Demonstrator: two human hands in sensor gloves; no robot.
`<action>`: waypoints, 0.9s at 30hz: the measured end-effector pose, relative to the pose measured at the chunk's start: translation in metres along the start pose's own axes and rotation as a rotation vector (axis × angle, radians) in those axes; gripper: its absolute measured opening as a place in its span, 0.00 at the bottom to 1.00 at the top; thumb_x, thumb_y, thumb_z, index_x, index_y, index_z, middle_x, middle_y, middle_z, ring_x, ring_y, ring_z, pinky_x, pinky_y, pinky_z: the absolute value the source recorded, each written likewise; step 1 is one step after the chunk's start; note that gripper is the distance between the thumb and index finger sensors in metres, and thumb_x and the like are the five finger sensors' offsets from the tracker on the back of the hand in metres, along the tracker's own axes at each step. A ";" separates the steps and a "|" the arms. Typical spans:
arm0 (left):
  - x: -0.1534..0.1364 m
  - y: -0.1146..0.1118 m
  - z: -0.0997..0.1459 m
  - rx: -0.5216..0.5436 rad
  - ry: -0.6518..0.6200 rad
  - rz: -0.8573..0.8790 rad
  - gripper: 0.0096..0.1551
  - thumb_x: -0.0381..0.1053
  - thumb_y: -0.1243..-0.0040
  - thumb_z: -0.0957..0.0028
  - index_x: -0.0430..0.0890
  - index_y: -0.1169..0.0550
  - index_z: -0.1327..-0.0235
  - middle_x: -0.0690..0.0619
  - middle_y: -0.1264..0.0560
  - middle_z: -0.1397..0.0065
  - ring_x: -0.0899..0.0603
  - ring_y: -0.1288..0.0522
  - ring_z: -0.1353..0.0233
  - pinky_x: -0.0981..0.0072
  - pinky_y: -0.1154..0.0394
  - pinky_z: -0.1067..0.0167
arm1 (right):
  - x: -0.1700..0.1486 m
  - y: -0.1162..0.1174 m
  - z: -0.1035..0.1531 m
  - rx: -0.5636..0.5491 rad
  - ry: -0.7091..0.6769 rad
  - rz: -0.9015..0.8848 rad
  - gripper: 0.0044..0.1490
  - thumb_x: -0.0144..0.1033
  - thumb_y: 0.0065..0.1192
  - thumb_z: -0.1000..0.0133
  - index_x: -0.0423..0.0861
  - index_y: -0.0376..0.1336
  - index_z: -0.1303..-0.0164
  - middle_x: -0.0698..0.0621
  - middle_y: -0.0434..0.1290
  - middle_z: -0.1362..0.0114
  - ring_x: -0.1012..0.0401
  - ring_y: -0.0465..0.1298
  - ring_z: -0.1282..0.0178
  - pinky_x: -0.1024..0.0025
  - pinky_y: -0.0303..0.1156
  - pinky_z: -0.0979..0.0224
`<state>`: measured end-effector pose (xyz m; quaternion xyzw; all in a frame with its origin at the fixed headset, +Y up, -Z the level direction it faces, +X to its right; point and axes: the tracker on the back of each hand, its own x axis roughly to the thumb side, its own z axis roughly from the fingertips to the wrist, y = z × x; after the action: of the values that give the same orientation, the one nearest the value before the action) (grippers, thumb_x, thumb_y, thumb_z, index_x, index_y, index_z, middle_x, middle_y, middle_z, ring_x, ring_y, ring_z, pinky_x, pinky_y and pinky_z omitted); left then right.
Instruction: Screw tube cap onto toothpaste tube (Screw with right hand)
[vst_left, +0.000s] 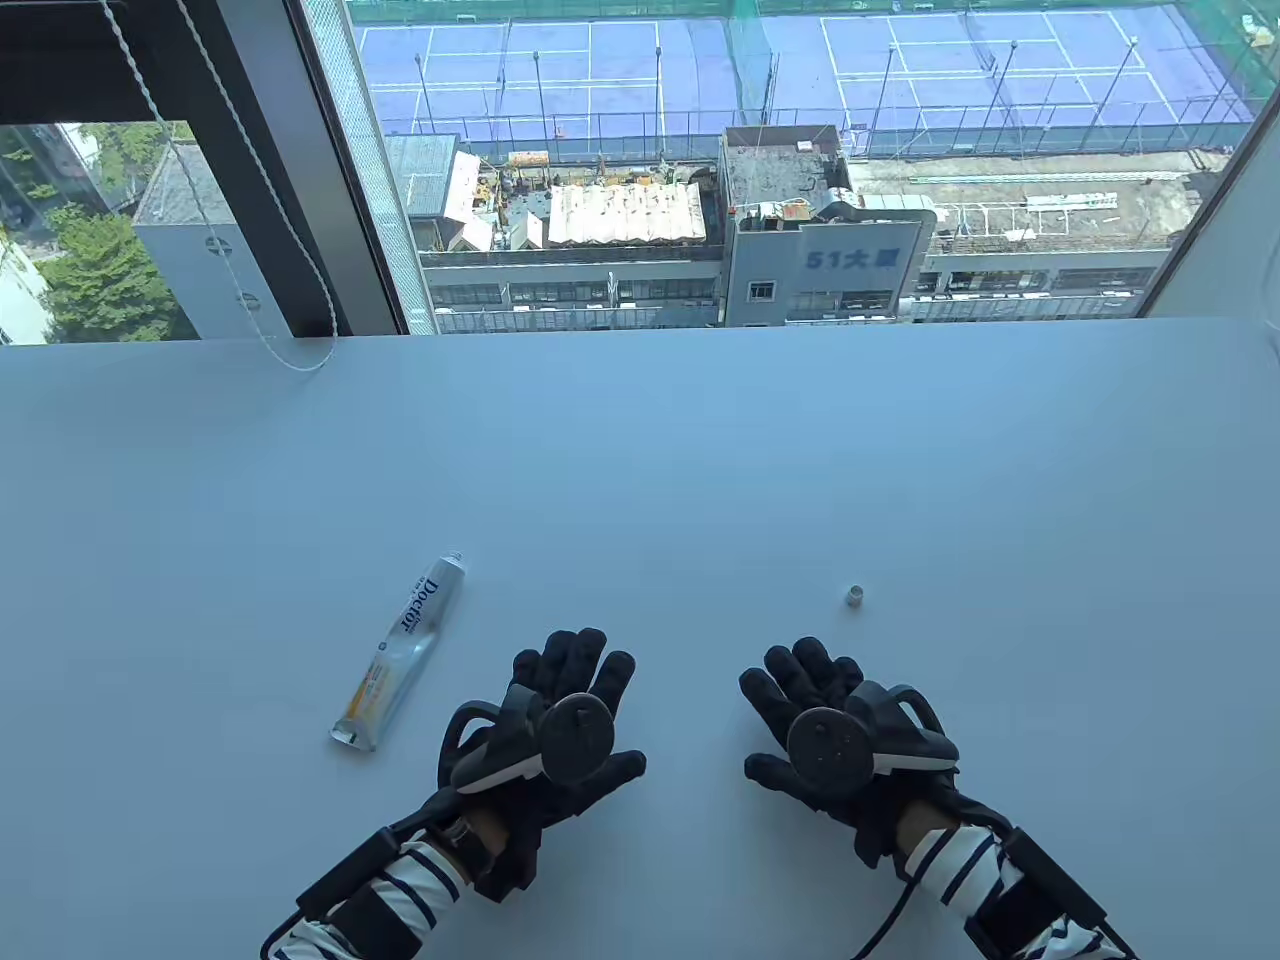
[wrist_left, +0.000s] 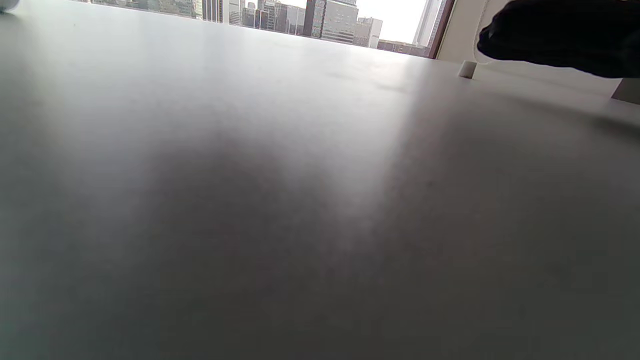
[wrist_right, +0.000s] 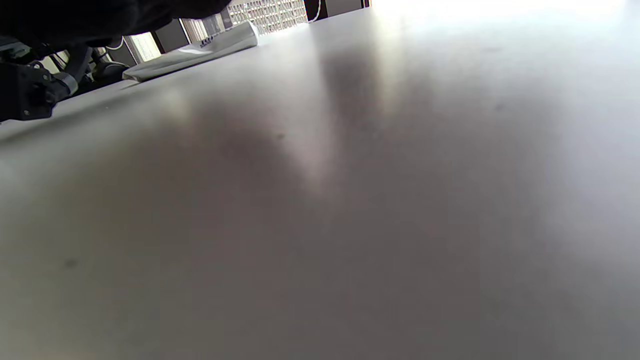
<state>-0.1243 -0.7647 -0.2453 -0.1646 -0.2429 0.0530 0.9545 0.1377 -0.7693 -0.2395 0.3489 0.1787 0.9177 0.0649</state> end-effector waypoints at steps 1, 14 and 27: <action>0.000 -0.001 0.000 -0.003 0.003 -0.001 0.54 0.72 0.57 0.51 0.55 0.67 0.25 0.44 0.73 0.17 0.33 0.70 0.15 0.34 0.70 0.24 | 0.000 0.000 0.000 -0.001 -0.001 -0.001 0.50 0.53 0.33 0.30 0.34 0.26 0.15 0.28 0.25 0.15 0.29 0.26 0.22 0.29 0.31 0.29; -0.002 0.000 -0.001 0.010 0.011 0.002 0.53 0.72 0.57 0.51 0.55 0.66 0.25 0.44 0.71 0.17 0.33 0.69 0.15 0.34 0.69 0.24 | -0.001 0.001 0.000 0.002 0.005 -0.001 0.49 0.52 0.34 0.30 0.34 0.25 0.16 0.26 0.24 0.16 0.27 0.27 0.22 0.29 0.33 0.28; -0.011 0.006 -0.002 0.025 0.041 0.027 0.53 0.73 0.56 0.51 0.56 0.63 0.23 0.43 0.65 0.14 0.32 0.62 0.13 0.33 0.64 0.22 | -0.001 0.002 -0.001 -0.001 -0.009 -0.006 0.48 0.50 0.35 0.29 0.35 0.26 0.15 0.26 0.26 0.16 0.26 0.30 0.22 0.30 0.35 0.28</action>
<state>-0.1331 -0.7620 -0.2542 -0.1569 -0.2203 0.0656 0.9605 0.1378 -0.7718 -0.2400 0.3523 0.1791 0.9160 0.0687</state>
